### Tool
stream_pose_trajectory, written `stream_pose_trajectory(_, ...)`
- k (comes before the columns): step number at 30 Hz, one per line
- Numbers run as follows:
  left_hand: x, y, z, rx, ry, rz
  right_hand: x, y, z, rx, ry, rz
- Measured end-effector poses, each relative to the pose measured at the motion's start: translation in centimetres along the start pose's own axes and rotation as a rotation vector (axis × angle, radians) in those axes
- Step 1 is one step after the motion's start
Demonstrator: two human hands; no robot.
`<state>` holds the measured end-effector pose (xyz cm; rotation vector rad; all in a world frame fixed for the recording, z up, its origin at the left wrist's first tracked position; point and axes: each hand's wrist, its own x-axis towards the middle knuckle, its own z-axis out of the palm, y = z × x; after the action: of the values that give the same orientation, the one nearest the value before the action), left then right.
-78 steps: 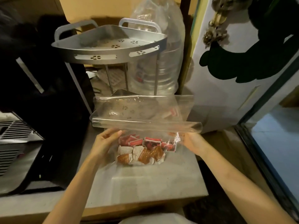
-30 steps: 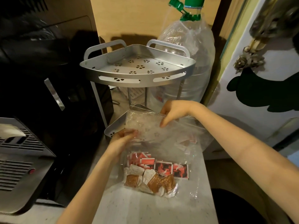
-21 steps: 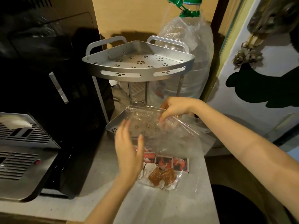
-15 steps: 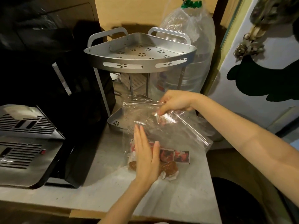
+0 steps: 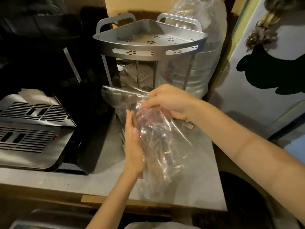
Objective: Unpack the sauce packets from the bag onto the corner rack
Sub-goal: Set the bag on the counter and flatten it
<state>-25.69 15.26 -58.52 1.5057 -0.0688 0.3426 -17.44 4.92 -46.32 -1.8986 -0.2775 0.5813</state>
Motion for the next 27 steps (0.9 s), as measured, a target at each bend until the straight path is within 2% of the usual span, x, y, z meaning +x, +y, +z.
stream_pose_trajectory(3,2.7,-1.6,-1.3,0.074,-0.122,-0.031,-0.3,3.1,-0.2,0.351,0.047,0.049)
stream_pose_trajectory(5,4.3,-3.1,-1.3,0.229,-0.201,-0.192,-0.7,6.3,-0.9,0.431,0.088,0.122)
stream_pose_trajectory(6,3.8,-3.8,-1.0,0.378,-0.275,-0.178,-1.1,8.1,-1.2,0.435,0.102,0.176)
stream_pose_trajectory(8,1.6,-5.6,-0.1,0.717,-0.484,0.017,-1.9,11.9,-2.1,0.428,0.135,0.282)
stream_pose_trajectory(9,0.7,-6.0,0.5,0.814,-0.542,0.062,-2.4,13.8,-2.5,0.433,0.154,0.327)
stream_pose_trajectory(14,-0.3,-8.6,3.1,1.038,-0.704,0.045,-4.4,19.9,-3.5,0.528,0.228,0.461)
stream_pose_trajectory(19,-1.6,-10.6,4.4,1.163,-0.78,0.042,-5.1,22.6,-2.6,0.383,0.379,0.461)
stream_pose_trajectory(24,-2.1,-11.8,4.3,1.249,-0.782,0.071,-5.6,23.3,-0.2,0.114,0.557,0.346)
stream_pose_trajectory(27,-2.1,-11.8,4.3,1.254,-0.787,0.065,-5.2,23.3,0.6,-0.276,0.64,0.238)
